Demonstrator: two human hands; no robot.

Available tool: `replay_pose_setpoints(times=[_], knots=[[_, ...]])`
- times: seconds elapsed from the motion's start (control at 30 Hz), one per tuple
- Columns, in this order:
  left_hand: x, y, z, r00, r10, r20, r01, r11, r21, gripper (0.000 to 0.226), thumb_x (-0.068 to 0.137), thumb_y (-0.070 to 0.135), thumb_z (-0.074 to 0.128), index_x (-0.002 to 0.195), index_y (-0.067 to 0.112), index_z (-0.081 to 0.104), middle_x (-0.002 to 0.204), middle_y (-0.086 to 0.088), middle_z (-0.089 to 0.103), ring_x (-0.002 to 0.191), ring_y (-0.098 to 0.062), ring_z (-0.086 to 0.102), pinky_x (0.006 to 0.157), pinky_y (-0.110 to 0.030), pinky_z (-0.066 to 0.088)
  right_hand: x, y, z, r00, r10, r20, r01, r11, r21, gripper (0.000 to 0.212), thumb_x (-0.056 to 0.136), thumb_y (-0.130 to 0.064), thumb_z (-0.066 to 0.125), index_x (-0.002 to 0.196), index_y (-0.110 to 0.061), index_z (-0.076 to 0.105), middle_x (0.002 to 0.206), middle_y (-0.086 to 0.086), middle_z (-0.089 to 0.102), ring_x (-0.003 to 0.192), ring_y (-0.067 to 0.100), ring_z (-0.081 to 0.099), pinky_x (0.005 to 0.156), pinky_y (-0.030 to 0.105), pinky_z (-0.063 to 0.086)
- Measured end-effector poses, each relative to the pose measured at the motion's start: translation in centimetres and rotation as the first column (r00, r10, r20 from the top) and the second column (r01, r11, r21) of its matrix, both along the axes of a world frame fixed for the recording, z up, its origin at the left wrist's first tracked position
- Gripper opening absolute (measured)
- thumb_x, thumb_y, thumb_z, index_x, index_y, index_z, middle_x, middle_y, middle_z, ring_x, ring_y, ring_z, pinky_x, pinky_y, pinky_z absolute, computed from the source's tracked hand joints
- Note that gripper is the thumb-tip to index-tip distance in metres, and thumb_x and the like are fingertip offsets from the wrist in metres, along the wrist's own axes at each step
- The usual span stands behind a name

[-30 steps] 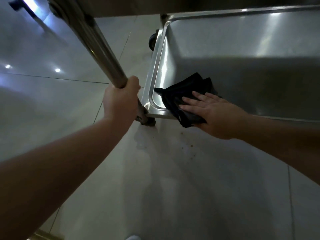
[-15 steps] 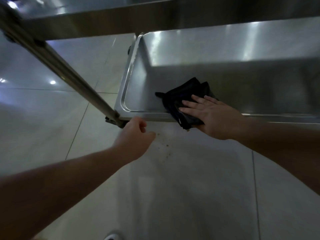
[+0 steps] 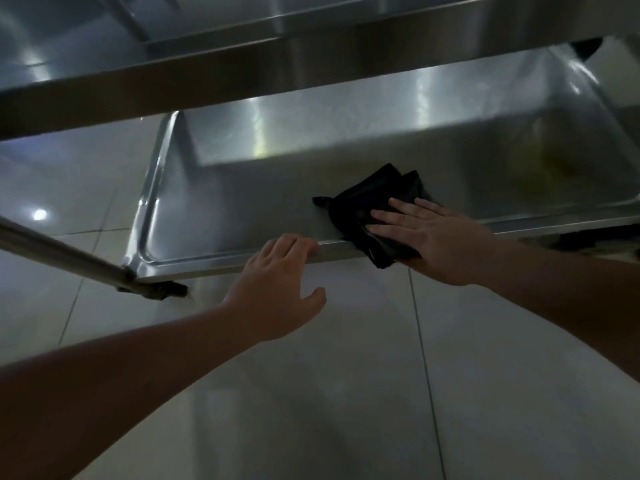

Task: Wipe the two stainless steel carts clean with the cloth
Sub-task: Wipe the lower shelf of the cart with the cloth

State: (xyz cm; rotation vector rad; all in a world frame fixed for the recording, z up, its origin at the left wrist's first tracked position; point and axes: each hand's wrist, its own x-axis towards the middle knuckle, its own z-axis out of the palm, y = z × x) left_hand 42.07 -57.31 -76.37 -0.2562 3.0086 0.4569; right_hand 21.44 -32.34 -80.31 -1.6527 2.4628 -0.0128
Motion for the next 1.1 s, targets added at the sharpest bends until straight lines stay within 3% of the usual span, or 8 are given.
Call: replay_pose_setpoints(times=[0.1,0.17,0.27,0.4,0.57,0.8,0.97,1.1], knots=[[-1.7,1.9,0.0,0.999,-0.054,0.006,0.054,0.997,-0.046,0.081,0.083,0.066,0.051,0.153,0.028,0.038,0.153,0.009,0.039,0.143,-0.016,0.037,0.115,-0.04,0.037,-1.7,3.4,0.1,1.0,-0.008,-0.025,0.009,1.0,0.026,0.065,0.103,-0.055,0.031,0.163,-0.044,0.008,0.17,-0.019,0.004,0.157,0.007,-0.006,0.129,0.039,0.006],[-3.3,3.0,-0.3,0.991,-0.119,0.054,0.122,0.991,-0.049,0.089,0.087,0.068,0.049,0.163,0.027,0.024,0.166,0.008,0.025,0.154,-0.015,0.022,0.123,-0.037,0.023,-2.8,5.7,0.4,1.0,-0.022,-0.015,0.023,0.999,0.04,0.065,0.103,-0.057,0.029,0.163,-0.044,0.006,0.171,-0.019,0.003,0.157,0.006,-0.007,0.129,0.039,0.007],[-6.1,5.3,-1.1,0.979,-0.183,0.087,0.188,0.981,-0.045,0.095,0.095,0.07,0.044,0.169,0.026,0.004,0.176,0.009,0.002,0.161,-0.01,-0.001,0.125,-0.03,0.002,-4.1,9.0,1.0,0.998,-0.067,-0.022,0.068,0.996,0.059,0.067,0.101,-0.06,0.023,0.163,-0.043,0.005,0.171,-0.018,0.004,0.157,0.007,-0.006,0.129,0.04,0.011],[-9.0,9.4,-2.2,0.968,-0.239,0.075,0.243,0.969,-0.053,0.098,0.098,0.071,0.039,0.168,0.022,-0.009,0.176,0.008,-0.014,0.16,-0.009,-0.018,0.124,-0.027,-0.012,-5.4,13.0,1.4,0.992,-0.125,-0.02,0.127,0.989,0.078,0.071,0.097,-0.064,0.021,0.163,-0.043,0.008,0.171,-0.017,0.007,0.158,0.007,-0.003,0.128,0.043,0.013],[-10.5,13.8,-3.5,0.937,-0.34,0.082,0.347,0.933,-0.098,0.1,0.097,0.069,0.033,0.165,0.02,-0.02,0.174,0.005,-0.026,0.157,-0.012,-0.03,0.13,-0.036,-0.011,-6.8,16.8,1.6,0.979,-0.205,0.01,0.204,0.977,0.063,0.073,0.097,-0.071,0.028,0.162,-0.045,0.01,0.17,-0.022,0.005,0.157,0.003,-0.005,0.128,0.041,0.01],[-13.1,16.8,-4.5,0.932,-0.361,0.018,0.361,0.926,-0.115,0.099,0.098,0.067,0.037,0.167,0.017,-0.014,0.175,0.001,-0.021,0.158,-0.014,-0.027,0.131,-0.038,-0.008,-7.6,21.2,1.2,0.917,-0.398,0.018,0.397,0.917,0.051,0.072,0.096,-0.077,0.014,0.161,-0.046,0.009,0.17,-0.022,0.005,0.156,0.002,-0.006,0.128,0.038,0.005],[-13.2,17.0,-5.1,0.942,-0.337,-0.018,0.332,0.934,-0.13,0.099,0.096,0.068,0.035,0.168,0.018,-0.009,0.177,0.001,-0.014,0.16,-0.013,-0.021,0.132,-0.039,-0.001,-8.0,22.7,0.8,0.771,-0.634,0.055,0.634,0.773,0.026,0.075,0.096,-0.071,0.009,0.163,-0.037,0.01,0.169,-0.022,0.004,0.156,0.001,-0.004,0.128,0.036,0.002],[-13.3,16.9,-5.0,0.937,-0.35,-0.014,0.346,0.93,-0.124,0.103,0.093,0.073,0.037,0.169,0.019,-0.006,0.177,0.002,-0.013,0.16,-0.011,-0.019,0.132,-0.039,0.0,-8.6,21.0,0.2,0.653,-0.753,0.082,0.755,0.655,0.0,0.079,0.094,-0.07,0.006,0.164,-0.035,0.007,0.171,-0.017,0.002,0.158,0.011,-0.001,0.127,0.038,0.002]])
